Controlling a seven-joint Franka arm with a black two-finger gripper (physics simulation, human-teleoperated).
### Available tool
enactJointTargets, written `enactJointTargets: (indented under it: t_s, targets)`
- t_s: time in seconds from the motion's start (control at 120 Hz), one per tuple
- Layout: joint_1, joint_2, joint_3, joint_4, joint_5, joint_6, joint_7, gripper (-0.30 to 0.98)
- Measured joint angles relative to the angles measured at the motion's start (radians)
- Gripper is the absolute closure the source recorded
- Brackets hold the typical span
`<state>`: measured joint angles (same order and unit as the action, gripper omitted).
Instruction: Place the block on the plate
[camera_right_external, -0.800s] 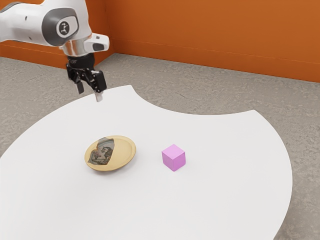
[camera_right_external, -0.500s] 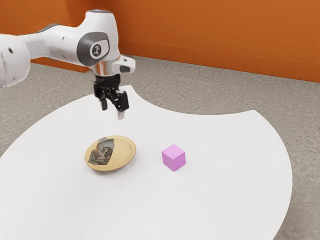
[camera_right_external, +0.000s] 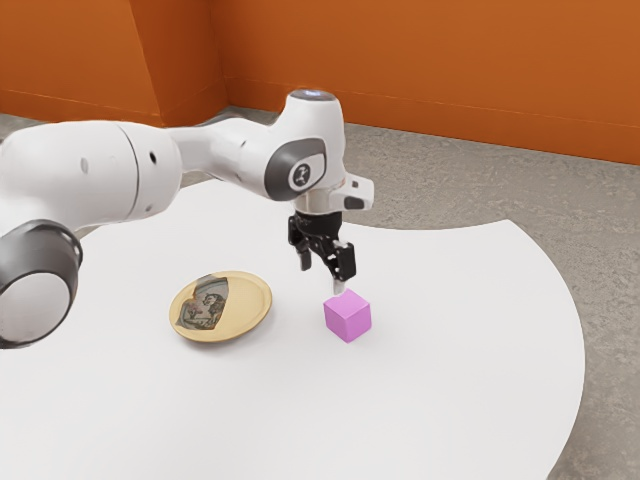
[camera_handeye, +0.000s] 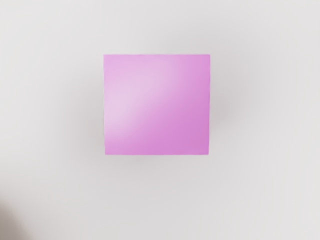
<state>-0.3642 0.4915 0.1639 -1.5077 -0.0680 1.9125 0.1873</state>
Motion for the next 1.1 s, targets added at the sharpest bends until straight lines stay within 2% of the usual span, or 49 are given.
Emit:
enactJointTargets:
  t_s: [0.208, 0.542, 1.1]
  targets:
    - [0.006, 0.089, -0.032, 0.013, 0.008, 0.099, -0.019, 0.0]
    - [0.022, 0.139, -0.055, 0.013, 0.044, 0.189, -0.038, 0.0]
    - [0.051, 0.219, -0.078, 0.041, 0.058, 0.245, -0.06, 0.01]
